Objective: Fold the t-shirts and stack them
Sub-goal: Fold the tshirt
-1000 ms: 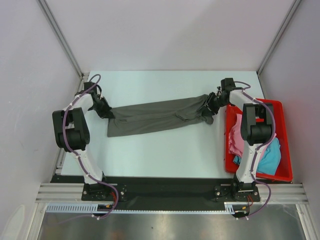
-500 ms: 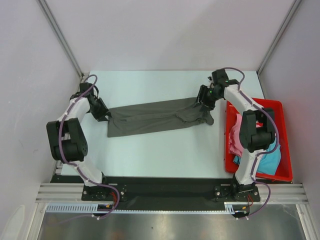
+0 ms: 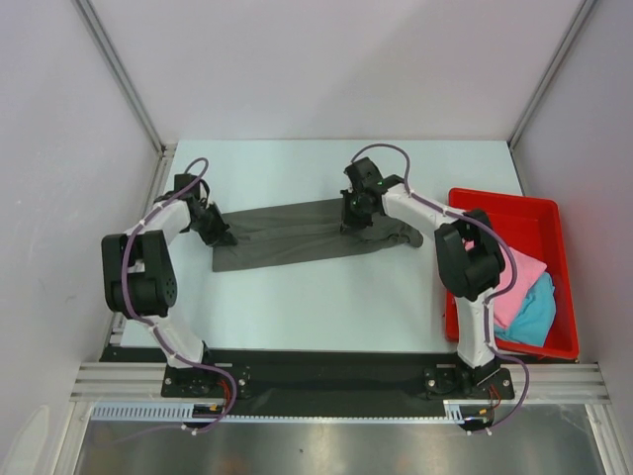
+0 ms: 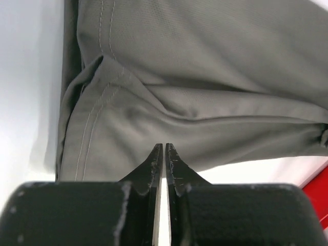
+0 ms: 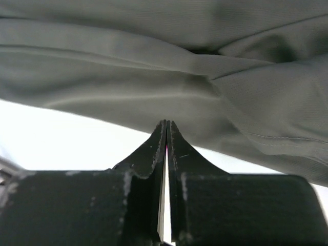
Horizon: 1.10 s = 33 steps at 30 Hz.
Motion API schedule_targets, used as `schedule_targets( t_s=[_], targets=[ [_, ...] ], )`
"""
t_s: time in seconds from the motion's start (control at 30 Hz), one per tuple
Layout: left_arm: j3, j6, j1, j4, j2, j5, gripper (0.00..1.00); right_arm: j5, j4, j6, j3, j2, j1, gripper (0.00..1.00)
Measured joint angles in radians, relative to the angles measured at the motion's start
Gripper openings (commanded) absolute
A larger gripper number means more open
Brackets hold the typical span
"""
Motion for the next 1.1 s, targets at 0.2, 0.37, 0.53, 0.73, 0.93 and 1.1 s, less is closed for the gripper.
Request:
schedule_targets(
  t_s=[0.2, 0.37, 0.53, 0.73, 0.93, 1.1],
  targets=[
    [0.000, -0.008, 0.000, 0.029, 0.089, 0.027, 0.07, 0.099, 0.006, 0.004, 0.000, 0.040, 0.006, 0.00],
    [0.000, -0.016, 0.000, 0.033, 0.114, 0.027, 0.06, 0.136, 0.032, 0.008, 0.000, 0.072, 0.006, 0.00],
    [0.000, -0.016, 0.001, 0.038, 0.124, 0.026, 0.05, 0.170, 0.040, 0.008, 0.020, 0.113, 0.011, 0.00],
    [-0.009, -0.016, 0.004, 0.047, 0.126, 0.027, 0.05, 0.215, 0.066, 0.007, 0.063, 0.134, 0.011, 0.00],
    [-0.021, -0.019, 0.007, 0.061, 0.121, 0.034, 0.05, 0.238, 0.087, 0.008, 0.144, 0.180, 0.010, 0.00],
    [-0.024, -0.019, 0.010, 0.062, 0.114, 0.027, 0.05, 0.245, 0.087, 0.007, 0.156, 0.202, 0.000, 0.00]
  ],
)
